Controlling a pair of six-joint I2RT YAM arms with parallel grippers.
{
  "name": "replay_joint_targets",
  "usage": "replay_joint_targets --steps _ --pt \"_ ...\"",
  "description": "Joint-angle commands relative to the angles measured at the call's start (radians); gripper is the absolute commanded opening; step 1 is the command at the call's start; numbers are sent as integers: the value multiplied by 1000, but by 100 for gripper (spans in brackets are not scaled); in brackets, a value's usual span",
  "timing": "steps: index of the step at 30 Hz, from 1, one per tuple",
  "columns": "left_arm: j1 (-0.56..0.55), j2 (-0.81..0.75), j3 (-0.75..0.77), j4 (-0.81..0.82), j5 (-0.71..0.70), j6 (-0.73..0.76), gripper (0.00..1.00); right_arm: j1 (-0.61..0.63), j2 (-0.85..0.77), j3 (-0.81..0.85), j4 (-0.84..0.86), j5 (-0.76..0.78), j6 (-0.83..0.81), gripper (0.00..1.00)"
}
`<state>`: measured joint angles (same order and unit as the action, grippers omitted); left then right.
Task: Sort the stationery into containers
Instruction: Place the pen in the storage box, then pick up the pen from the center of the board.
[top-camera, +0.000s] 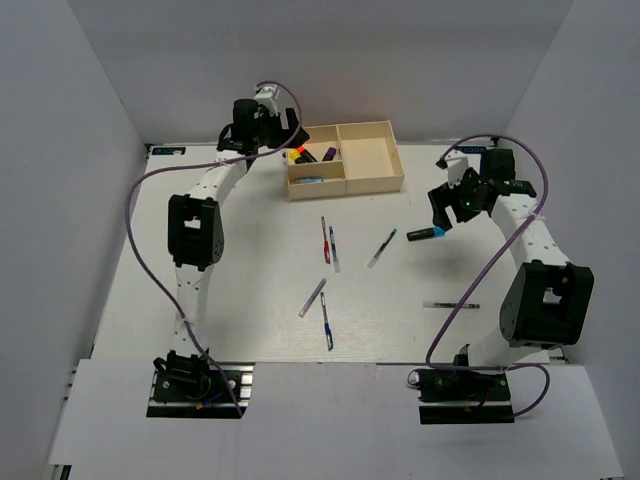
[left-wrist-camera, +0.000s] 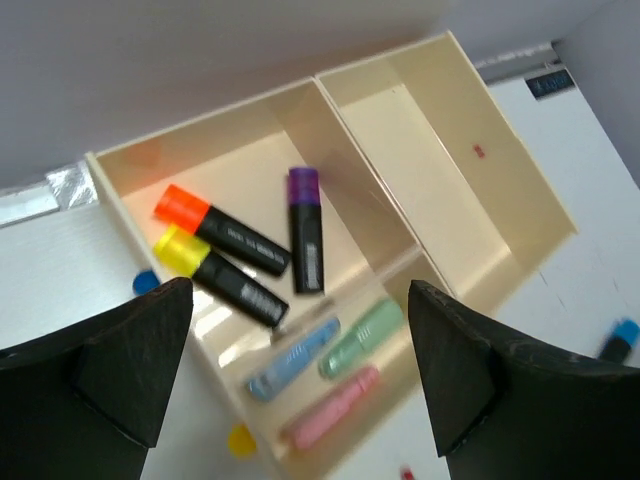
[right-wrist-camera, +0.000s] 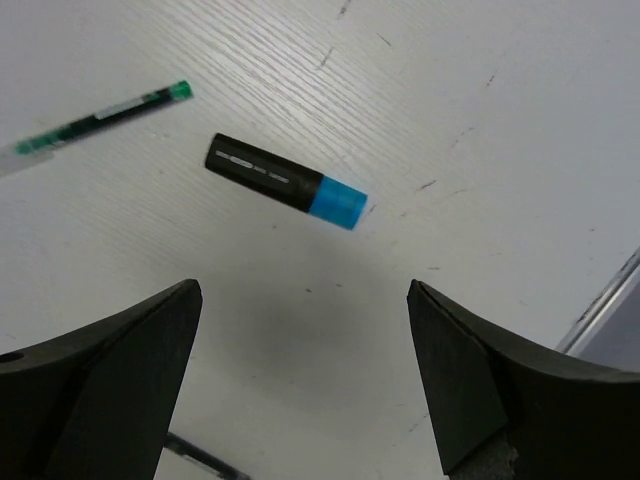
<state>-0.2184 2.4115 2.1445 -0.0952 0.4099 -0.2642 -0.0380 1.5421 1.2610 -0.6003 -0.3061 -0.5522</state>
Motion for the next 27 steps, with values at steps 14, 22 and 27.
replay_joint_targets --steps 14,22,27 --pt "2 -713 -788 -83 500 140 98 15 363 299 -193 -63 -665 86" --pt "4 -669 -793 -61 558 100 98 36 486 348 -288 -57 -741 77" --pt "4 -690 -850 0 540 91 98 82 524 327 -308 -59 -759 77"
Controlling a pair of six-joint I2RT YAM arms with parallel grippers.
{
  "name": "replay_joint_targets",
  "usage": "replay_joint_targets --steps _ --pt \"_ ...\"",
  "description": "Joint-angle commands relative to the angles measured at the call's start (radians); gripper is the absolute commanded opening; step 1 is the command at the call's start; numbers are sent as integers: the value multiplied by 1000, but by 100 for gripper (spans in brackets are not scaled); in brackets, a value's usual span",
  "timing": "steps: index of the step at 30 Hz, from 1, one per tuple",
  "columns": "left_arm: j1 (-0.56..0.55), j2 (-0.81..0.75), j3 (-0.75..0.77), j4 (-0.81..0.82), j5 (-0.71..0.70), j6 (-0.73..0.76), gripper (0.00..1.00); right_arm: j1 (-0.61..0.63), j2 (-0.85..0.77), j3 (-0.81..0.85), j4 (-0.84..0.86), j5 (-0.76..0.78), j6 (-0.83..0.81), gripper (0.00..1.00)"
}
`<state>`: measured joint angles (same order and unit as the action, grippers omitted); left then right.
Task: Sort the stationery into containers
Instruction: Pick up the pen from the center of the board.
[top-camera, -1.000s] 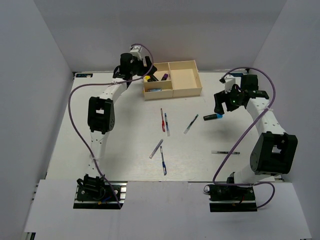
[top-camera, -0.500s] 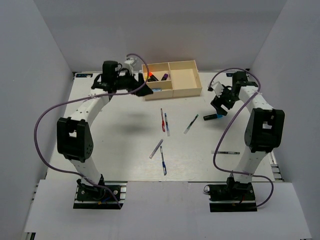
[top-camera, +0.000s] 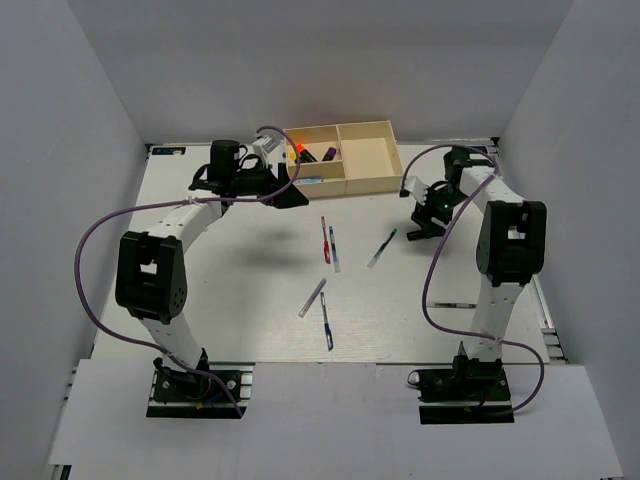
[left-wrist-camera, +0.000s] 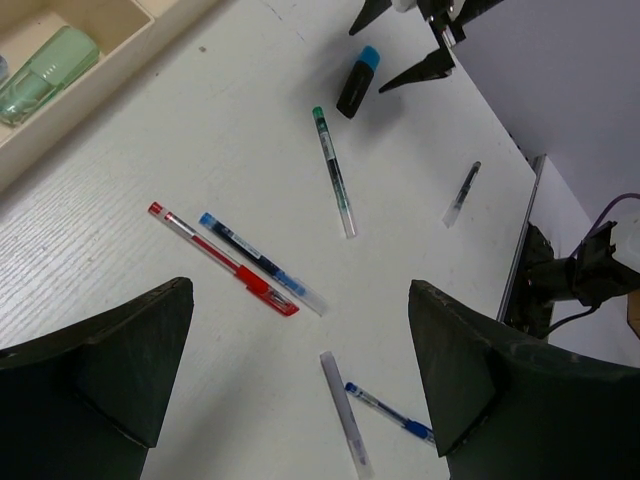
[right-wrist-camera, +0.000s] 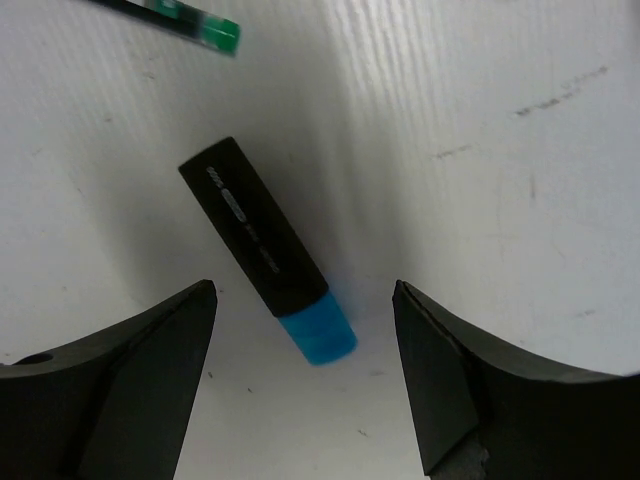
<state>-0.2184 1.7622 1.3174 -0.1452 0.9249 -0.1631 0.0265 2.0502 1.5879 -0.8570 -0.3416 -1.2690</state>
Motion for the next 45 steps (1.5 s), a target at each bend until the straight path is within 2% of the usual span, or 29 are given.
replay_joint_targets --steps 1,5,7,8,9,13,14,16,17,20,23,26,30,37,40,45 --pt "4 -41 -29 50 22 -10 98 19 25 -2 -44 -19 -43 77" --pt "4 -56 -64 97 2 -47 98 27 62 -3 -20 -8 -32 74" --pt "4 -70 -78 108 -12 -58 98 30 70 -5 -10 -7 -26 70" --pt "4 -76 -87 110 -27 -61 98 30 68 -8 -7 -4 -24 65" --pt "4 -81 -93 111 -31 -61 98 35 68 -15 -2 3 -26 52" --pt "4 -113 -139 137 -46 -85 98 38 28 -100 52 15 -23 30" --pt "-5 -119 -162 169 -50 -98 98 39 16 -115 71 18 -23 22" --pt "-6 -141 -182 186 -52 -111 98 44 -28 -156 87 12 -15 18" --pt "-6 -147 -193 209 -52 -137 98 49 -47 -164 84 1 -3 12" --pt "-6 -165 -227 258 -49 -226 98 67 -145 -183 52 -66 35 1" --pt "-15 -173 -254 323 -43 -373 94 113 -255 -201 35 -151 88 0" --pt "-36 -171 -285 364 -47 -459 90 183 -357 -224 49 -186 143 0" --pt "-56 -149 -322 369 -31 -489 83 298 -424 -207 84 -209 285 0" --pt "-96 -152 -402 485 -12 -621 72 458 -403 -123 101 -166 436 0" --pt "-105 -155 -417 498 -9 -632 66 495 -397 -108 113 -155 456 0" --pt "-124 -135 -411 507 0 -635 61 544 -381 -85 116 -142 477 0"
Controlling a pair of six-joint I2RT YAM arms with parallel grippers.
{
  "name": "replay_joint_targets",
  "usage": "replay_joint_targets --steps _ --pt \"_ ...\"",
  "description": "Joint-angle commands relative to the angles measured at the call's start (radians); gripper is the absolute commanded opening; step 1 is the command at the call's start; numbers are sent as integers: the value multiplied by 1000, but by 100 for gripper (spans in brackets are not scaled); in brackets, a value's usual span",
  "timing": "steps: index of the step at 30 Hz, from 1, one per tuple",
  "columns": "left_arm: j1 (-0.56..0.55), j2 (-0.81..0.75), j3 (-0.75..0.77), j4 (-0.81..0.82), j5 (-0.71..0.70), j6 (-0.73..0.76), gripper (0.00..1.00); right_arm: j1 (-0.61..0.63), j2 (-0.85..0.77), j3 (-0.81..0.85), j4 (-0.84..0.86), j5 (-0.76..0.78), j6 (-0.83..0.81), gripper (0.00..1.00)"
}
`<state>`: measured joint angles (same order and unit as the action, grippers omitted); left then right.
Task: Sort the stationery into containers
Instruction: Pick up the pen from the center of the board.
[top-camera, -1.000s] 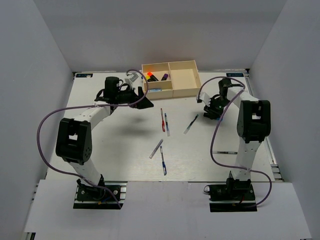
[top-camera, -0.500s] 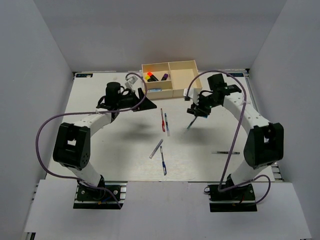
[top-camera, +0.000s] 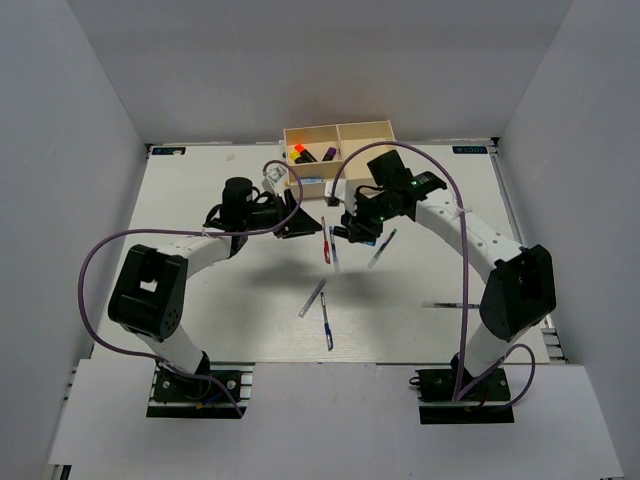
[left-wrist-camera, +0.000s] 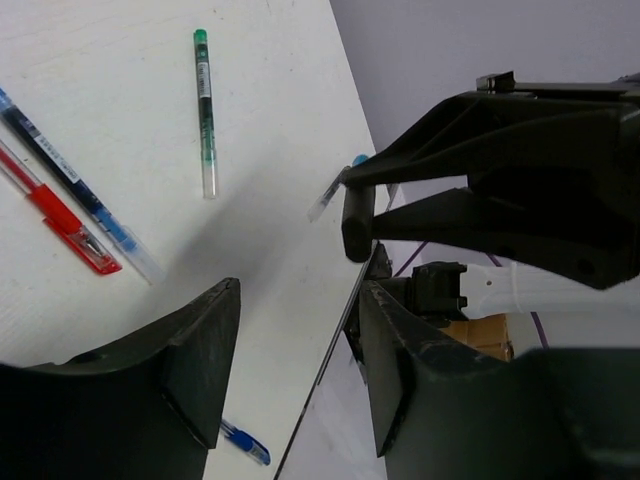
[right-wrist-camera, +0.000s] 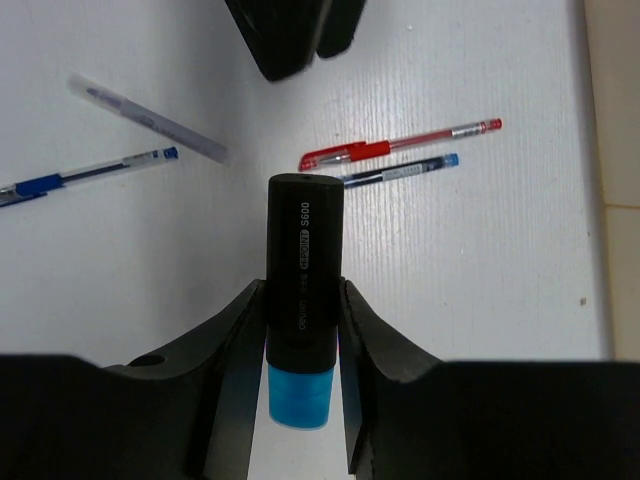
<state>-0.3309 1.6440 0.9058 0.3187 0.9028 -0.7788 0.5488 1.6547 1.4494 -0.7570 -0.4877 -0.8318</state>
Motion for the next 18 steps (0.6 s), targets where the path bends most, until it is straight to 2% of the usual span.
replay_joint_targets --steps 1,12,18 --pt "-22 -12 2 45 22 -19 60 28 19 57 12 8 46 0" --pt "-62 11 -1 54 37 -16 61 88 33 68 13 34 59 0" --pt "-82 19 -15 57 38 -28 52 94 36 78 25 46 65 0"
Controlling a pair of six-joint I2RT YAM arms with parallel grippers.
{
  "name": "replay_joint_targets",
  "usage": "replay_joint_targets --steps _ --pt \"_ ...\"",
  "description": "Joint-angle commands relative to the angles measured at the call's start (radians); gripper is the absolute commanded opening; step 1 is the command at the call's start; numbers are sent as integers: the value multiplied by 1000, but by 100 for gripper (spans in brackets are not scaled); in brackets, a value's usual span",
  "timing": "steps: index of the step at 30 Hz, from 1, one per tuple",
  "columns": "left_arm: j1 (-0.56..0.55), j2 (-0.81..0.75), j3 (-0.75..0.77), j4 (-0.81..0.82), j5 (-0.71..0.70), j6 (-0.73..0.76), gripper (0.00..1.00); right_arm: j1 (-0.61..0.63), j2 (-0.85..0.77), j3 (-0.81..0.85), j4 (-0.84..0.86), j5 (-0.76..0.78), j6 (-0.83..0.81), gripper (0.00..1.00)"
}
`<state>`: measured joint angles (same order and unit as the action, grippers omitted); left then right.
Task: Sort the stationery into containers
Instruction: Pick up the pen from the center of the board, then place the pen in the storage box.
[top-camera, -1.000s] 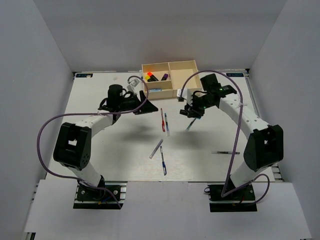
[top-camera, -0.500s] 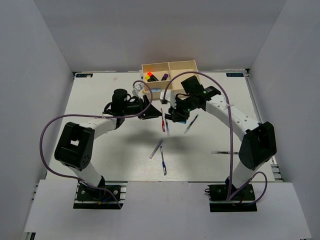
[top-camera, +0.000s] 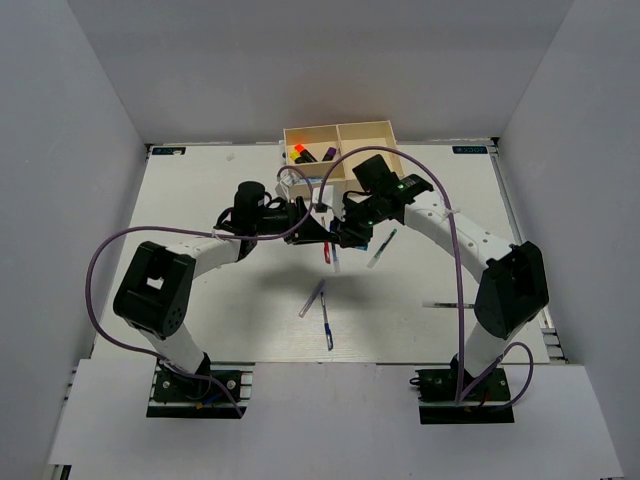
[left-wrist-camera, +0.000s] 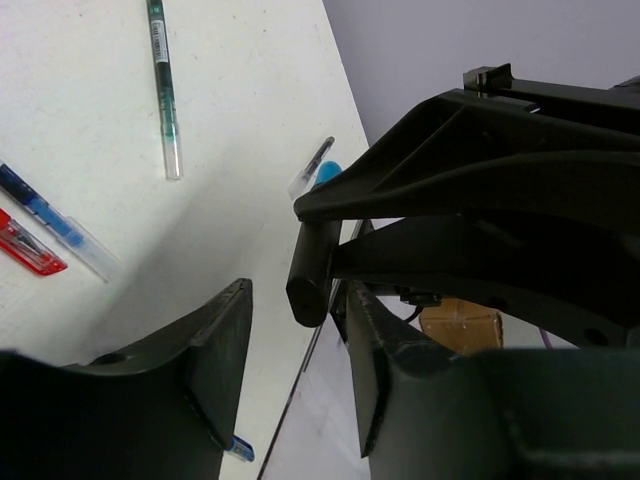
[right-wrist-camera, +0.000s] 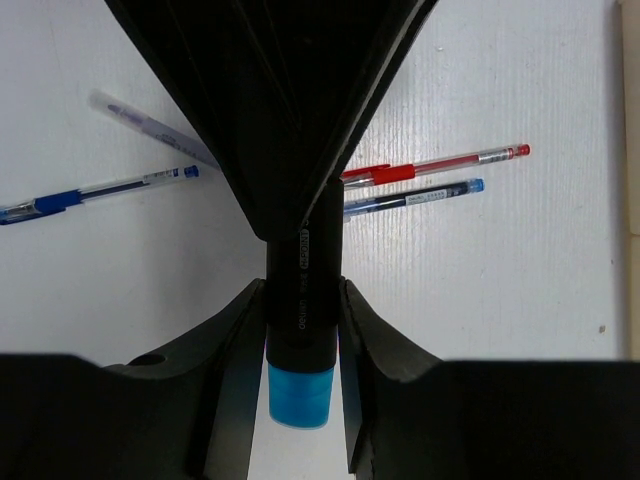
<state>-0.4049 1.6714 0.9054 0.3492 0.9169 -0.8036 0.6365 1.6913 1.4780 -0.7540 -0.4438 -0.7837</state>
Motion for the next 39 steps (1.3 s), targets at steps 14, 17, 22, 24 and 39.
replay_joint_targets --steps 14,17,22,24,39 --pt "-17 -29 -74 138 36 -77 0 28 -39 8 35 62 26 18" --pt "1 -35 -92 154 17 -92 0 20 -47 21 41 70 66 88" --pt "31 -39 -82 139 -7 -80 0 8 -99 10 99 109 156 89" --pt "50 -35 -50 134 -10 -74 0 -18 -140 5 123 117 199 89" --pt "190 394 870 -165 -348 231 0 -377 -294 -148 177 134 468 89"
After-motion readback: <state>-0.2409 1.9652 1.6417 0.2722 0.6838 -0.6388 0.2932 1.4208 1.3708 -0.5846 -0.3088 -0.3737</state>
